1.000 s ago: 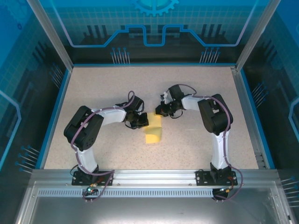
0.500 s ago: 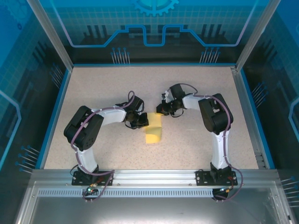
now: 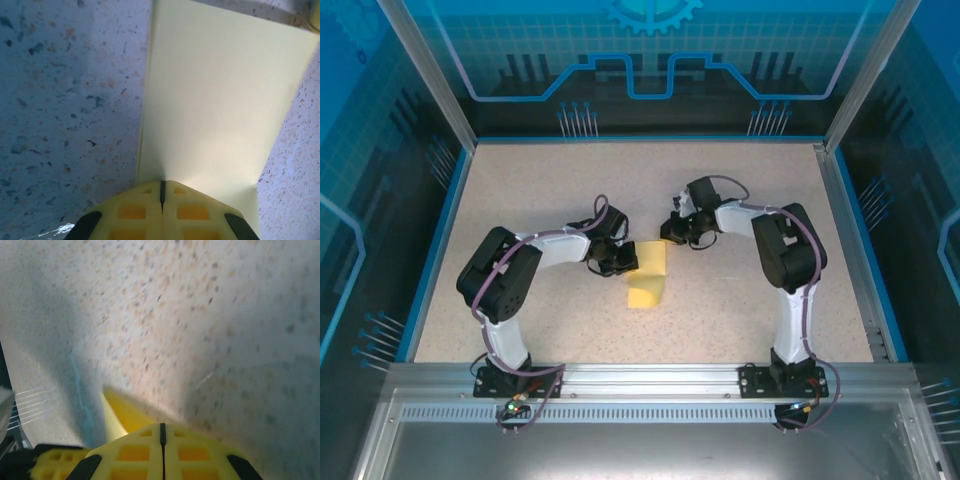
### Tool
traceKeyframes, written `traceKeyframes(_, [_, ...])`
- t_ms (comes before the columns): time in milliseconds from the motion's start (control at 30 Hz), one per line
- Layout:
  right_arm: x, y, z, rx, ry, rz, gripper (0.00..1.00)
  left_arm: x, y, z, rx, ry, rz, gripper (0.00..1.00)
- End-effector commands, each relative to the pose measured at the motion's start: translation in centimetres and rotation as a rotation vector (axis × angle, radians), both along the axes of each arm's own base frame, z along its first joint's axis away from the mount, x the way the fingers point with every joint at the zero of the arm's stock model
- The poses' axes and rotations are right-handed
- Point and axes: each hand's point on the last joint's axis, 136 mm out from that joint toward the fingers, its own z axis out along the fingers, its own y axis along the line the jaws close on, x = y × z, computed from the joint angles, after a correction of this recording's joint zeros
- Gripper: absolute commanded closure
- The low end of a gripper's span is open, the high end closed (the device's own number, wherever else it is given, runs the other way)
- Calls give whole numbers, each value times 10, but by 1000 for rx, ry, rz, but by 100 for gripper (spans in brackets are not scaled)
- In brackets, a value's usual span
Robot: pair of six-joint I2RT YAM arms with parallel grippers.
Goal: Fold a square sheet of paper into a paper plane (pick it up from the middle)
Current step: Fold the square sheet of paper in half at the center of the table.
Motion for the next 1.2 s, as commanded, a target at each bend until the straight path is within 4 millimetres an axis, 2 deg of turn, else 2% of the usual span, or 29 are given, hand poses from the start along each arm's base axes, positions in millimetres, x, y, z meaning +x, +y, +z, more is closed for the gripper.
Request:
traceKeyframes(0, [-32, 6, 31, -5, -22, 51, 94, -49, 34, -53, 199, 184, -12, 99])
traceKeyframes(100, [-57, -3, 29, -37, 6, 54, 94, -47, 34, -52, 198, 178, -12, 99])
traceKeyframes(167, [-63, -16, 24, -75, 14, 18, 94, -47, 34, -53, 198, 176, -13, 99])
traceKeyframes(233, [-58, -32, 22, -117, -2, -34, 93, -48, 33, -53, 197, 176, -14, 99])
traceKeyframes(300, [-44, -43, 26, -123, -15, -72, 92, -47, 33, -54, 195, 176, -15, 99])
traceKeyframes(433, [-23, -45, 44, -118, -58, -76, 91, -48, 33, -54, 196, 179, -15, 99])
traceKeyframes(533, [-21, -39, 55, -92, -83, -59, 90, -48, 33, -53, 194, 175, -14, 99])
traceKeyframes(633, [-32, -29, 56, -71, -69, -18, 89, -48, 33, -53, 194, 176, -16, 99])
traceKeyframes(900, [-100, 18, 25, 24, 79, 119, 90, -49, 33, -52, 196, 174, -16, 99])
traceKeyframes(1167, [-134, 39, -2, 59, 166, 214, 91, -50, 33, -54, 200, 176, -14, 100])
